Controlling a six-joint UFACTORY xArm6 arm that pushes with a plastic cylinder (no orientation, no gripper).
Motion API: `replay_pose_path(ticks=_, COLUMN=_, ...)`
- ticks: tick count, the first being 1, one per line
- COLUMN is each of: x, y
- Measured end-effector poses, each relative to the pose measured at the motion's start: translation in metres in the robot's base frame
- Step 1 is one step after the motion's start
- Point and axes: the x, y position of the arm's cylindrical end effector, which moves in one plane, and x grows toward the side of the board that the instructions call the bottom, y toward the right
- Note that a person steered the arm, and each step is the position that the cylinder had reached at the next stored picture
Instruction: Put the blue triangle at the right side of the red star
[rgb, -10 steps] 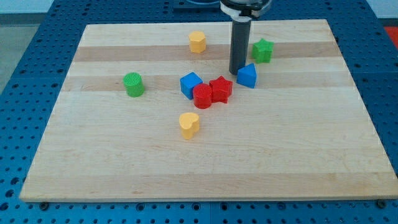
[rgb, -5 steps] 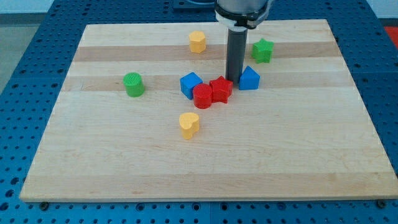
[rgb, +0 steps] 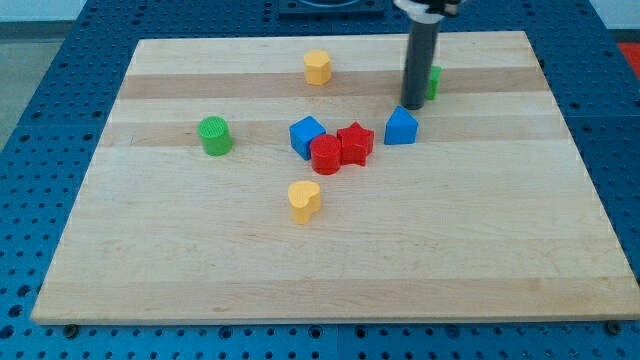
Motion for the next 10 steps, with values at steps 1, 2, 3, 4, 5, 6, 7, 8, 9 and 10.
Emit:
replay_pose_path(ticks=1, x=0.004, y=0.002)
replay_pose_path(ticks=2, x=0.026, y=-0.002)
replay_pose_path(ticks=3, x=0.028, y=-0.003)
replay_pose_path(ticks=4, x=0.028, y=-0.005)
replay_pose_path(ticks=5, x=0.028, y=-0.013)
replay_pose_path(ticks=6, x=0.028, y=-0.028)
replay_pose_path(ticks=7, x=0.029, y=-0.029)
replay_pose_path(ticks=8, x=0.044, y=-0.028)
replay_pose_path(ticks=9, x=0.055, y=-0.018)
replay_pose_path(ticks=10, x=0.057, y=-0.018)
